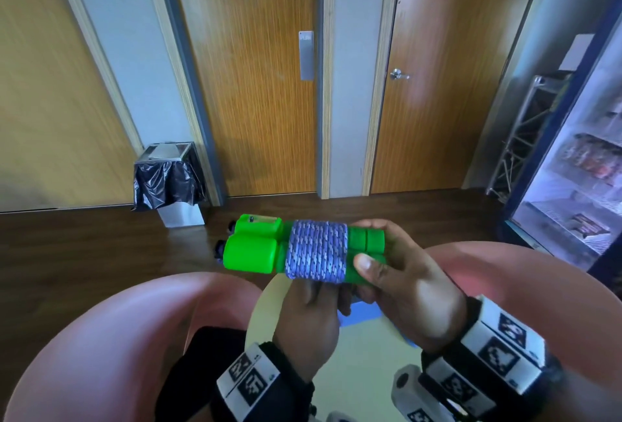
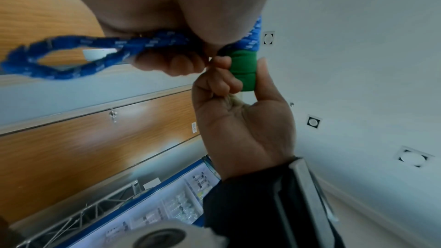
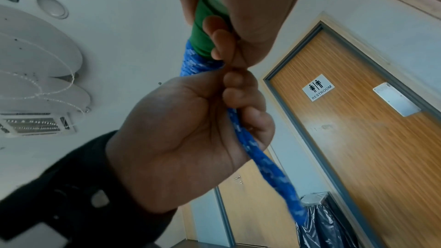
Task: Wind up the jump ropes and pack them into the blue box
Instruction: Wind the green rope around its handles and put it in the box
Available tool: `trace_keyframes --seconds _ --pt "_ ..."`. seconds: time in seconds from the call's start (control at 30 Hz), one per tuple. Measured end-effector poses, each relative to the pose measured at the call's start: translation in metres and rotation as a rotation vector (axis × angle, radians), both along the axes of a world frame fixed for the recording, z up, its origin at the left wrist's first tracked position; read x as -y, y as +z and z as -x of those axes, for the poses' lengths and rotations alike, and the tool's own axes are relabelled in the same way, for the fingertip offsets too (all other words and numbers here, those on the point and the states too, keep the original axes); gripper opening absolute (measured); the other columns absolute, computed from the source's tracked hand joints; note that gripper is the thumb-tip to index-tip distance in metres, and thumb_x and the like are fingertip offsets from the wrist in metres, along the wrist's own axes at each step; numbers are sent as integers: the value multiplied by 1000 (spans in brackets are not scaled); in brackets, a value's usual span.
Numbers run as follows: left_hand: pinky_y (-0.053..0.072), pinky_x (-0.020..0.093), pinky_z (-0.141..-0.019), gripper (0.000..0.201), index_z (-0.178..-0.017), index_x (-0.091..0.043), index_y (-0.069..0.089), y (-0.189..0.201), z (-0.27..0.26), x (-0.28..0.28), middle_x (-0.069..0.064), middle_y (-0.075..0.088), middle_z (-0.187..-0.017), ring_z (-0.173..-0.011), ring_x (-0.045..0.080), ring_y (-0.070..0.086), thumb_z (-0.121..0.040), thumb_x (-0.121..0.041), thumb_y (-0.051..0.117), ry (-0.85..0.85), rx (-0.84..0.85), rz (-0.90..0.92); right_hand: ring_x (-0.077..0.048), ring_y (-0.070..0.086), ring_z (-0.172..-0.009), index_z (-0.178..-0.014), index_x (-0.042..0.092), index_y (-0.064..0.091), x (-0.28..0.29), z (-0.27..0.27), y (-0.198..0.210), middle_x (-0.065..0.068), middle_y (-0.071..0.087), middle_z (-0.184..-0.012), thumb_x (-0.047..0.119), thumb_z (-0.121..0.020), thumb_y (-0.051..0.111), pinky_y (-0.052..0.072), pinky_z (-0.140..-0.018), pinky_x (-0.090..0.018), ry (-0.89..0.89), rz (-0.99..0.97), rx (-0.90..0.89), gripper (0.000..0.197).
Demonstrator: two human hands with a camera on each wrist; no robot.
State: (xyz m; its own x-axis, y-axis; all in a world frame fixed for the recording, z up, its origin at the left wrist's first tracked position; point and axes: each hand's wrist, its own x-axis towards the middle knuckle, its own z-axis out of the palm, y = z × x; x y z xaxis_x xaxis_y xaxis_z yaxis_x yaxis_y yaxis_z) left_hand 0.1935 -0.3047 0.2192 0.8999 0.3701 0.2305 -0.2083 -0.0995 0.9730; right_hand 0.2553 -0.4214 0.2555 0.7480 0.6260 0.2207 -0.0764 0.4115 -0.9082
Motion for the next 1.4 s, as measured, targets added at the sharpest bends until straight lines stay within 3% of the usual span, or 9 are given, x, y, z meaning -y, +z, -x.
trace_keyframes --seconds 0.1,0.27,0.5,0.77,0.87,1.03,1.17,1.27,1.4 --pt "45 52 -50 33 -69 -6 55 -2 2 0 9 59 -56 -51 33 51 -83 -34 46 -18 -56 62 -31 44 -47 -112 10 52 -5 3 -2 -10 45 -55 31 -76 80 44 -49 -45 -154 106 94 50" --pt "41 28 -47 32 -54 -21 53 -3 8 2 2 43 -48 -48 21 44 -80 -38 49 -70 -232 165 -23 66 -74 -105 27 55 -10 3 -7 -4 66 -85 44 -74 73 57 -66 -43 -424 366 335 39" --pt "26 25 -44 27 -61 -20 51 0 10 -8 1 48 -55 -43 14 40 -82 -36 46 -232 -322 109 -2 60 -75 -103 37 48 -11 5 -12 13 60 -80 38 -80 72 50 -68 -26 -598 657 524 34" --pt "43 33 -64 22 -89 -35 56 23 19 -37 -6 66 -80 -76 12 60 -95 -45 38 -38 -91 -1186 -12 61 -73 -103 29 46 -1 -5 -2 6 63 -81 44 -82 67 49 -64 -30 -409 1044 654 33" --pt "35 30 -56 33 -75 -27 58 30 7 -47 -5 63 -73 -69 16 61 -91 -49 39 -67 60 -1390 -17 63 -79 -96 27 52 2 -16 2 4 65 -85 49 -74 66 53 -73 -38 -301 1166 611 34" --pt "46 30 -74 13 -82 -29 57 23 -14 -47 -7 62 -88 -83 7 58 -94 -34 55 -346 101 -898 -16 61 -70 -84 8 64 11 -36 21 -3 63 -76 29 -76 71 50 -66 -36 -75 1060 489 23" --pt "48 26 -66 16 -78 -33 59 18 -22 -23 -8 60 -73 -66 4 56 -92 -37 54 -303 -18 -571 -11 59 -59 -93 5 66 26 -46 25 -5 62 -73 27 -81 74 48 -55 -27 -52 874 332 26" --pt "55 36 -60 26 -72 -22 58 16 -34 -5 -8 54 -61 -59 9 53 -98 -22 56 -167 -94 -339 -39 70 -84 -106 10 64 38 -54 3 -23 69 -94 44 -63 84 57 -76 -56 -78 648 151 59" --pt "46 16 -50 29 -71 -4 58 13 -58 24 4 56 -58 -55 4 51 -96 -18 57 33 -67 -228 -20 68 -98 -113 31 59 53 -56 -34 -4 70 -104 58 -59 75 53 -91 -49 -121 607 231 63"
